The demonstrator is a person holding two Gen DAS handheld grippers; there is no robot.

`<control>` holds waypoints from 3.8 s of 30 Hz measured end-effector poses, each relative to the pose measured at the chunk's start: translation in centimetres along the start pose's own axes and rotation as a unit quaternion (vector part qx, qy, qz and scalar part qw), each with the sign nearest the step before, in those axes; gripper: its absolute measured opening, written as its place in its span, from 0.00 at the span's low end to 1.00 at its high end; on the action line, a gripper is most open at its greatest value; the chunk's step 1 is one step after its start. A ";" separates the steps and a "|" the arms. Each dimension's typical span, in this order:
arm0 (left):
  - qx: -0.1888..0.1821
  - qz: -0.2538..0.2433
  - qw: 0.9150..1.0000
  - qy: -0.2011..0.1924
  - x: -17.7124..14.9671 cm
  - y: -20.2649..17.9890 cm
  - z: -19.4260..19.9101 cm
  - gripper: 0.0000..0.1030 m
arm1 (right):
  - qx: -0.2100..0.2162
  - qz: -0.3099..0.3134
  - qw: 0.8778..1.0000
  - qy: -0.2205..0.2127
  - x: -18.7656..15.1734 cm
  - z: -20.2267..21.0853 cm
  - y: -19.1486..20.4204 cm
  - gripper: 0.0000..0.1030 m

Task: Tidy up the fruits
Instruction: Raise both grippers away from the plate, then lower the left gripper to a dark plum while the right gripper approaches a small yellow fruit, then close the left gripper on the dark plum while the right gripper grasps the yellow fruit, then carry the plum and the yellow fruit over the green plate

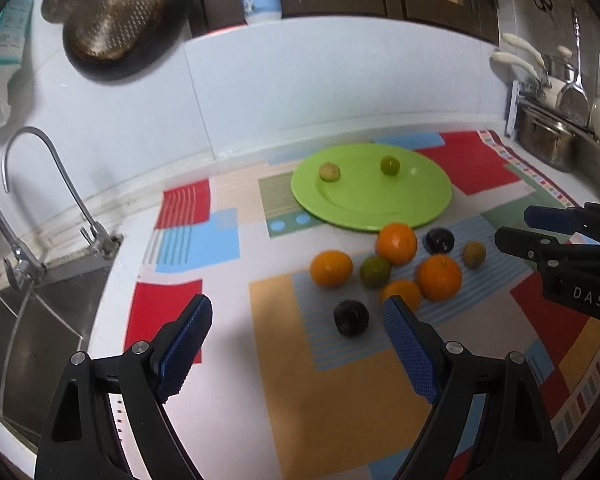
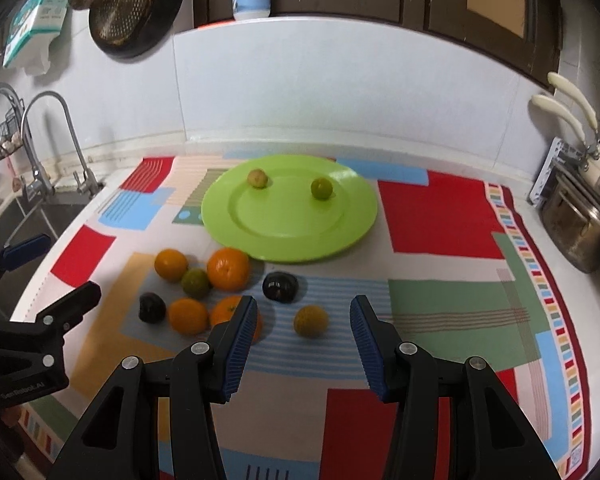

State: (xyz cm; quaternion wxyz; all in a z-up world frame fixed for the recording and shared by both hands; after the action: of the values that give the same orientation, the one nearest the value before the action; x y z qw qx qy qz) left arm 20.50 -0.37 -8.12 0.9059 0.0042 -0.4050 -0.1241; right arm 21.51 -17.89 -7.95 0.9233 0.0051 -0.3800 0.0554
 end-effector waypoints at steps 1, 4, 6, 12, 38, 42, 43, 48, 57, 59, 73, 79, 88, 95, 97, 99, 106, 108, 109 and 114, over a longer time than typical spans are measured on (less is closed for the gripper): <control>0.000 -0.001 1.000 0.004 -0.2 -0.1 -0.3 0.85 | 0.001 0.001 1.000 0.003 -0.2 -0.2 0.0 0.48; -0.004 -0.002 1.000 0.013 -0.5 -0.2 -1.0 0.85 | 0.004 0.003 1.000 0.016 -0.6 -1.0 0.1 0.48; -0.008 -0.003 1.000 0.016 -0.8 -0.3 -1.4 0.84 | 0.007 0.002 1.000 0.026 -0.9 -1.6 0.1 0.48; -0.026 -0.007 0.999 0.041 -1.4 -0.7 -3.2 0.76 | 0.013 -0.001 0.999 0.046 -1.5 -3.0 -0.1 0.48; -0.094 0.007 0.992 0.083 -1.5 -1.7 -6.5 0.29 | 0.031 -0.013 0.997 0.075 -1.3 -7.0 -1.0 0.34; -0.096 0.011 0.992 0.086 -1.5 -1.8 -6.6 0.28 | 0.029 -0.011 0.997 0.073 -1.0 -7.2 -1.1 0.32; -0.094 0.011 0.992 0.086 -1.5 -1.8 -6.6 0.28 | 0.029 -0.010 0.997 0.073 -1.0 -7.2 -1.1 0.28; -0.092 0.014 0.992 0.087 -1.4 -1.7 -6.5 0.28 | 0.029 -0.006 0.997 0.073 -0.9 -7.1 -0.9 0.28; -0.091 0.021 0.993 0.075 -0.5 -1.7 -5.2 0.28 | 0.034 -0.008 0.998 0.060 -0.9 -5.6 -0.7 0.28; -0.089 0.022 0.993 0.069 -0.2 -1.8 -4.7 0.27 | 0.035 -0.007 0.998 0.057 -0.9 -5.2 -0.7 0.28; -0.096 0.019 0.995 0.022 1.9 -2.1 -1.0 0.27 | 0.042 -0.006 0.999 0.015 0.1 -1.4 -0.4 0.28; -0.095 0.016 0.995 -0.003 3.4 -2.1 0.4 0.27 | 0.043 -0.004 0.999 -0.009 1.2 0.3 -0.3 0.28; -0.102 0.019 0.994 -0.032 6.0 -2.1 1.2 0.27 | 0.052 -0.009 0.998 -0.042 3.2 1.8 -0.5 0.28; -0.102 0.014 0.994 -0.048 7.5 -2.1 1.1 0.27 | 0.056 -0.010 0.997 -0.055 4.7 1.7 -0.4 0.28; -0.102 0.011 0.993 -0.050 7.9 -2.1 0.8 0.27 | 0.056 -0.009 0.997 -0.059 5.2 1.6 -0.5 0.28; -0.103 0.009 0.993 -0.052 8.3 -2.1 0.5 0.27 | 0.055 -0.009 0.996 -0.063 5.7 1.5 -0.5 0.28; -0.102 0.004 0.993 -0.057 10.0 -2.0 -0.8 0.27 | 0.058 -0.009 0.996 -0.069 7.3 0.4 -0.7 0.28; -0.101 0.003 0.993 -0.057 10.4 -2.0 -1.2 0.27 | 0.057 -0.008 0.996 -0.070 7.7 0.1 -0.6 0.28; -0.102 0.002 0.993 -0.057 10.6 -1.9 -1.3 0.27 | 0.057 -0.008 0.996 -0.069 8.0 -0.2 -0.7 0.28; -0.100 -0.005 0.993 -0.056 11.6 -1.9 -2.5 0.27 | 0.058 -0.010 0.996 -0.065 9.0 -1.2 -1.0 0.28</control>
State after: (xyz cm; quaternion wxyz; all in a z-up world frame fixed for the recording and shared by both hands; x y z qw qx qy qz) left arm 29.36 -5.14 -1.53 0.8769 -0.0911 -0.4409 -0.1685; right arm 28.85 -17.90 -2.47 0.8955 0.0661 -0.4350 0.0678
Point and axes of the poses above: each gripper's, at about its wrist camera, not at the fingertips, and z roughly against the way its jaws point, y to its left, x to its top, the point moved 2 cm from there along -z, roughly the way its jaws point, and after that the axes turned 2 degrees about -x, right-handed, at the moved point
